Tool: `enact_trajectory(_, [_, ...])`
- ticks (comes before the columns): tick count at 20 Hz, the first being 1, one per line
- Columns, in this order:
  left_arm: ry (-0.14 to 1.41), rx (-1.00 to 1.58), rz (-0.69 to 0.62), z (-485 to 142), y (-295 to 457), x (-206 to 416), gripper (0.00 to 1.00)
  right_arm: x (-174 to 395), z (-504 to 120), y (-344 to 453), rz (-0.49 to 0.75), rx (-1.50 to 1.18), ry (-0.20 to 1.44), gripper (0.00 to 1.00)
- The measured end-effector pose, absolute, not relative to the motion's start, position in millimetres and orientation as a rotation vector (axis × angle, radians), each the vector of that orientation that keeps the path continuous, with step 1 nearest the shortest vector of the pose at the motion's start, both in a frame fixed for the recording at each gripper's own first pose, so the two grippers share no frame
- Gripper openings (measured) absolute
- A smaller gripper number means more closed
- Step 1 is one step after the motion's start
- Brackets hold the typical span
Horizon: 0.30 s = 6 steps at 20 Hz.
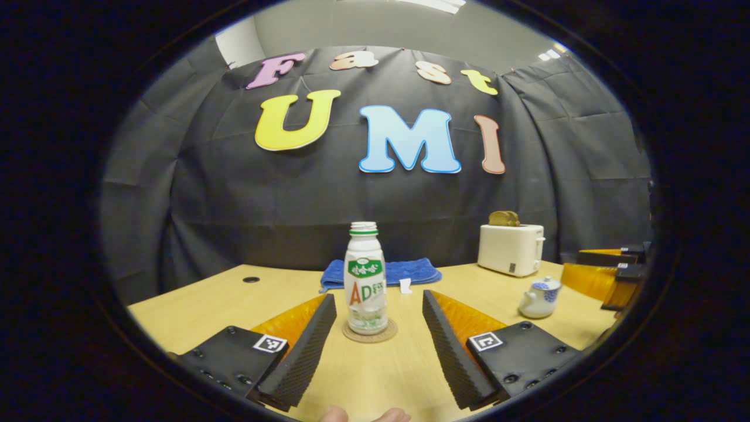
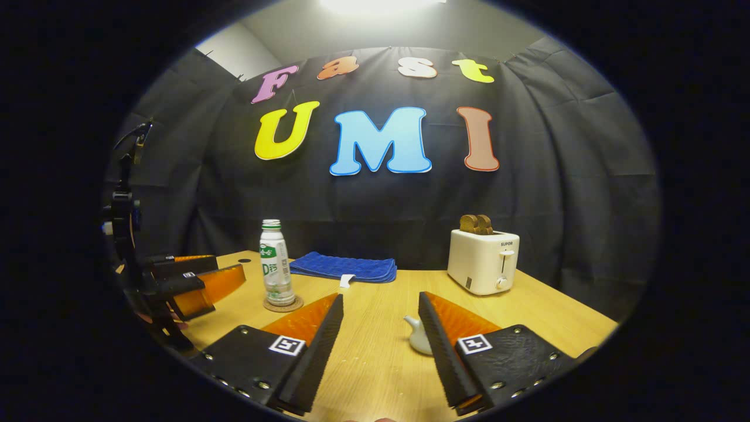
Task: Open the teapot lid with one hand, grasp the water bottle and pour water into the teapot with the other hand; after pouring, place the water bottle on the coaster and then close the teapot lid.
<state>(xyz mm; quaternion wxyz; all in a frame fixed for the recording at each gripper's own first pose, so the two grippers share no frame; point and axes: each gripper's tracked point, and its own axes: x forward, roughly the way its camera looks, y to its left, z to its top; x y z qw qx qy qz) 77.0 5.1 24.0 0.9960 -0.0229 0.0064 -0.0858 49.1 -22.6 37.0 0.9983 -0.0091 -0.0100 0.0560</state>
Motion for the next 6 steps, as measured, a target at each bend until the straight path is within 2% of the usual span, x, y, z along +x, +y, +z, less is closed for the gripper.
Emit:
enact_trajectory(2, [0.017, -0.053, -0.19, 14.3, -15.4, 41.1, 1.0, 24.8, 31.2, -17.4, 0.068, -0.013, -0.032, 0.89])
enact_trajectory(6, [-0.003, -0.002, -0.178, 7.6, -28.8, 7.6, 1.0, -0.9, 24.2, -10.1, -0.003, -0.045, -0.079, 0.88])
